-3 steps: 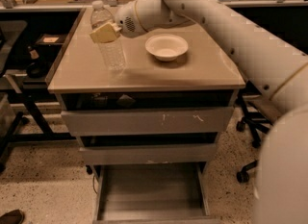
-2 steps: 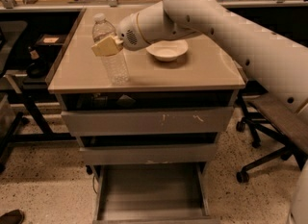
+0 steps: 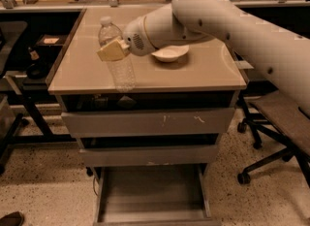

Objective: Place water bottle into bottom drawer

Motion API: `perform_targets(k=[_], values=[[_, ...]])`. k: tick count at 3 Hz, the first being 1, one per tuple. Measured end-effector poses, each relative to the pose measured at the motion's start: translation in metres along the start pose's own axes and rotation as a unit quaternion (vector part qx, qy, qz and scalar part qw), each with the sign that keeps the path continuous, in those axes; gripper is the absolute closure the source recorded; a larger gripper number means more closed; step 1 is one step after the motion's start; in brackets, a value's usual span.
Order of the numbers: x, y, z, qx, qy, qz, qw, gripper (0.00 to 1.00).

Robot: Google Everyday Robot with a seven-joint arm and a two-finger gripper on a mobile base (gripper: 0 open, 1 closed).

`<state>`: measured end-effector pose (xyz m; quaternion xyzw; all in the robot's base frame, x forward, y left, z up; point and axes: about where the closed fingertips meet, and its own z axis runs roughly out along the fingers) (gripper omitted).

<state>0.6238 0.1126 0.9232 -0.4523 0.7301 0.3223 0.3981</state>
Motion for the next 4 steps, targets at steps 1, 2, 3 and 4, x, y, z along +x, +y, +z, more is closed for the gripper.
perform_targets(k=[1, 2, 3, 4], values=[[0.022, 0.026, -0.030, 0.031, 0.003, 0.031, 0.9990, 1.00], [0.061, 0.054, -0.052, 0.056, 0.011, 0.067, 0.9961, 1.00], [0.061, 0.054, -0.051, 0.056, 0.011, 0.067, 0.9961, 1.00], [0.080, 0.059, -0.045, 0.062, 0.011, 0.094, 0.9936, 1.00]])
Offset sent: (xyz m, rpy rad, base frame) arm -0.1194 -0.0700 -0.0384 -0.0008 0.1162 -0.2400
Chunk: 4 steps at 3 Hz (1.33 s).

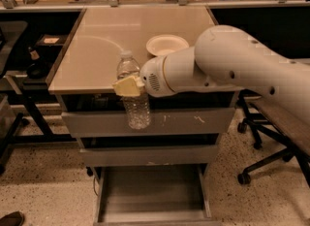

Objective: Place water bottle into bottom drawer

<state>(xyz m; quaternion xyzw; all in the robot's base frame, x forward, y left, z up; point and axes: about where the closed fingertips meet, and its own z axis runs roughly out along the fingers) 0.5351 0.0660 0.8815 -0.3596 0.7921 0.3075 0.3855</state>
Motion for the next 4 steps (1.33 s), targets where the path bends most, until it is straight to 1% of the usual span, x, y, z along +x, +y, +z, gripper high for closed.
perform_targets(k=[1, 2, 3, 4], values=[[0.041, 0.001, 0.005, 0.039, -0.002, 0.057, 0.9976, 1.00], [0.091, -0.008, 0.020, 0.080, 0.000, 0.107, 0.9910, 1.00], [0.139, -0.009, 0.035, 0.100, 0.012, 0.157, 0.9824, 1.00], [0.139, -0.009, 0.035, 0.100, 0.012, 0.157, 0.9824, 1.00]])
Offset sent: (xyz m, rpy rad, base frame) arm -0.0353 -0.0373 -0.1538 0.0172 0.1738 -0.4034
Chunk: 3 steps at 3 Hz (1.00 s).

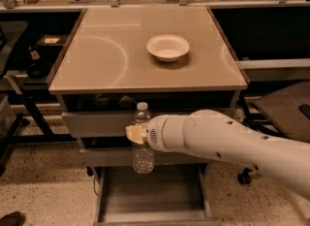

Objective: Place water bottle into bottom drawer

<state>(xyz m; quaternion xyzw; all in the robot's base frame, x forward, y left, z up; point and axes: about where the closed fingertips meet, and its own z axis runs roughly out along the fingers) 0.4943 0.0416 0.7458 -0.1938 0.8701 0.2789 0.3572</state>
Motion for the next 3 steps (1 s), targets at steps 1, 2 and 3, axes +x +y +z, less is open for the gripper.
perform_targets(k=[1, 2, 3], values=[[0.024, -0.015, 0.010, 0.017, -0.005, 0.033, 0.9993, 1.00], [0.085, -0.043, 0.024, 0.053, -0.003, 0.089, 0.9946, 1.00], [0.121, -0.069, 0.033, 0.095, -0.015, 0.124, 0.9876, 1.00]])
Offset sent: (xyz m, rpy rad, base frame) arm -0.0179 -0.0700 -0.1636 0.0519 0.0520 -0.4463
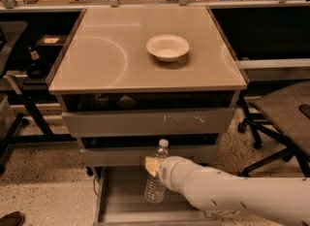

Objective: Place water bottle into bottom drawer

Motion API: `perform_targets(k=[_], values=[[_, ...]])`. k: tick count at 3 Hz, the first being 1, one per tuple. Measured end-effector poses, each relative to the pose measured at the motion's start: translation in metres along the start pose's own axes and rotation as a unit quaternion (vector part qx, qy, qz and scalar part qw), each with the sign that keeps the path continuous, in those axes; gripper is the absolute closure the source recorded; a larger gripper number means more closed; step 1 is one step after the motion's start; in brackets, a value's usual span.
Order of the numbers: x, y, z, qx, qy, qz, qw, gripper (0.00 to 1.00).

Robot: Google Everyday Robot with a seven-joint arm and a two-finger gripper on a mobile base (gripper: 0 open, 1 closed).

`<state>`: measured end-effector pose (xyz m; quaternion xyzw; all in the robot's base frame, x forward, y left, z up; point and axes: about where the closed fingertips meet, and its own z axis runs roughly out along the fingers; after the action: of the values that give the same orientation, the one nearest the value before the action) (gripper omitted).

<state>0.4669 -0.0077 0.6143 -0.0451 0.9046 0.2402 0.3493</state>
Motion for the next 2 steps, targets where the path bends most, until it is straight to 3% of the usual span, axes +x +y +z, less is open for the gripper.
perform_targets(k=[1, 2], values=[[0.0170, -0.0235, 0.0152, 0.033, -0.011, 0.042, 0.9985, 1.00], [0.0124, -0.0269, 0.0154, 0.038, -0.021, 0.045, 0.9980, 1.00]])
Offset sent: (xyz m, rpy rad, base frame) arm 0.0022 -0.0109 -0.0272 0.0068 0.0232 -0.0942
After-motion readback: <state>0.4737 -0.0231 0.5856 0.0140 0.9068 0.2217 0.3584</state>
